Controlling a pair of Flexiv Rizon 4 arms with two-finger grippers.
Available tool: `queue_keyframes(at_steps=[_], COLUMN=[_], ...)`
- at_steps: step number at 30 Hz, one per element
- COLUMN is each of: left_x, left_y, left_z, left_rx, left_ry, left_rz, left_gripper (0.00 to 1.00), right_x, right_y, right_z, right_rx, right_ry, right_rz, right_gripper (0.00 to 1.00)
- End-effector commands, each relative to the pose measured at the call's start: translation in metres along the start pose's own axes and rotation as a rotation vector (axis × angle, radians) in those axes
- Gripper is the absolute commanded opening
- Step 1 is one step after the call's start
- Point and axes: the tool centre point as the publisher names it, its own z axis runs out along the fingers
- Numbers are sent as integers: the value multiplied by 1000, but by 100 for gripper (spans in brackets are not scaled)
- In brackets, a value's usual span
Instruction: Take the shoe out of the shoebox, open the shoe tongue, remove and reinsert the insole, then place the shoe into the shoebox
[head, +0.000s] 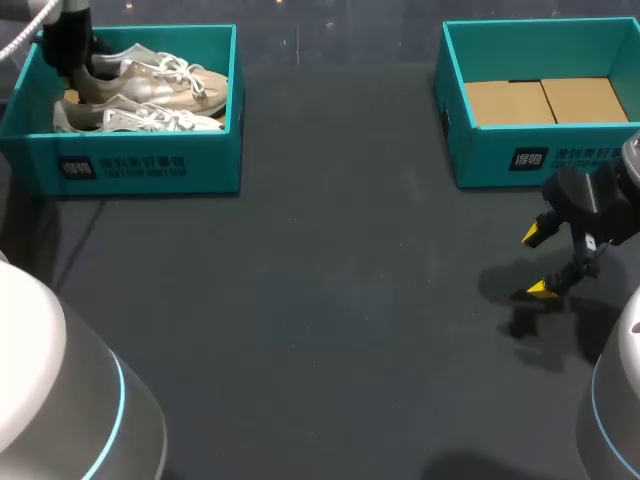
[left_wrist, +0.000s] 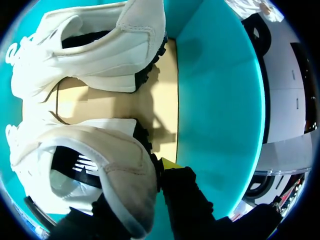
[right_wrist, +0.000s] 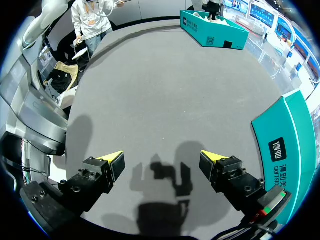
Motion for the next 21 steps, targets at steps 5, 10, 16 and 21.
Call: queue_keyframes(at_steps=[5, 10, 16, 21], left_x=[-5, -6, -7, -9], left_y=[5, 5, 5, 5], left_z=[7, 8, 5, -3], left_rx=[-8, -8, -6, -12], left_ry=[4, -9, -26, -43], left_rz=[9, 12, 13, 16], left_gripper=[14, 41, 47, 58], right_x=[2, 2, 2, 2], right_y=[0, 0, 0, 0], right_z=[0, 0, 0, 0], right_rx=[1, 1, 1, 1], right_ry=[-2, -2, -2, -2], right_rz=[0, 0, 0, 0], right_gripper=[100, 100, 100, 100])
